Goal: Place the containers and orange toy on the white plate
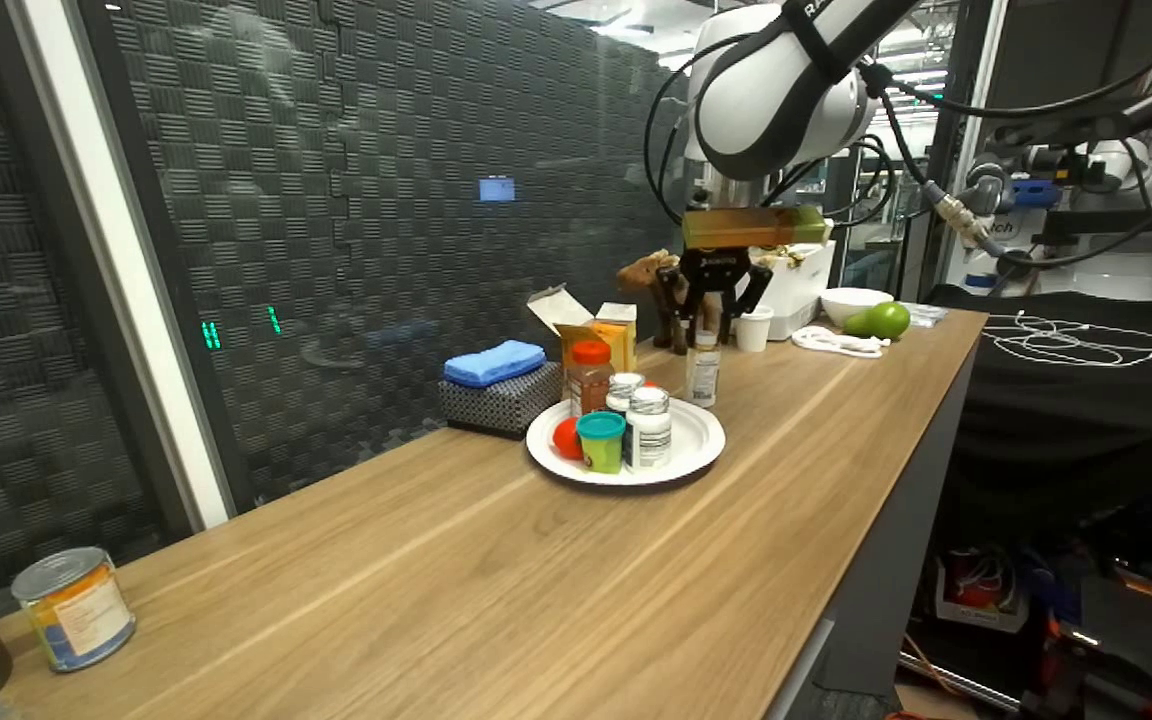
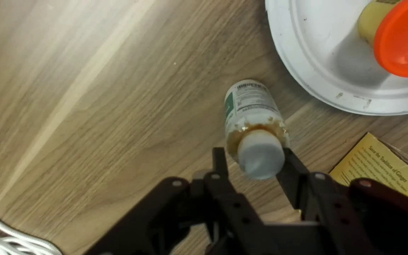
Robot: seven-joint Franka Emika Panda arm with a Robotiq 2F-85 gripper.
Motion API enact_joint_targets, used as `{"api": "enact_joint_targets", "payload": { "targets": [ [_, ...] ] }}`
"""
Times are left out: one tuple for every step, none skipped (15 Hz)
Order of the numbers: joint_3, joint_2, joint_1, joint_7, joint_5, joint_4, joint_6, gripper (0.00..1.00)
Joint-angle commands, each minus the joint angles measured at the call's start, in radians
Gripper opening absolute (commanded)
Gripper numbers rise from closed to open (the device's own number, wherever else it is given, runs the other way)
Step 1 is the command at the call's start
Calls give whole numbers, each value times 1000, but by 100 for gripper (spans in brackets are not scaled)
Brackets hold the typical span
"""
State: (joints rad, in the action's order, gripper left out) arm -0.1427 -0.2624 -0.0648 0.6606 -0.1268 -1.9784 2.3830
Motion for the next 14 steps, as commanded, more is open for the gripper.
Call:
{"api": "enact_joint_targets", "payload": {
  "targets": [
    [-8, 9, 16, -2, 12, 25, -32, 13],
    [-8, 14, 19, 2, 9, 22, -32, 6],
    [-9, 19, 21, 4, 4, 19, -33, 8],
    [-10, 24, 23, 7, 1, 14, -34, 8],
    [-11, 30, 26, 11, -3, 10, -37, 8],
    [-10, 47, 34, 18, -12, -2, -41, 8],
    [-9, 67, 44, 27, -29, -15, -48, 8],
    [-15, 89, 61, 58, -68, -29, -65, 8],
    [-11, 116, 74, 80, -95, -47, -79, 8],
    [-4, 136, 85, 102, -124, -60, -89, 8],
    [4, 159, 97, 127, -160, -74, -96, 8],
    [14, 180, 108, 153, -196, -89, -101, 8],
    [27, 198, 115, 170, -215, -100, -111, 8],
    [44, 214, 119, 174, -219, -115, -113, 8]
  ]
}}
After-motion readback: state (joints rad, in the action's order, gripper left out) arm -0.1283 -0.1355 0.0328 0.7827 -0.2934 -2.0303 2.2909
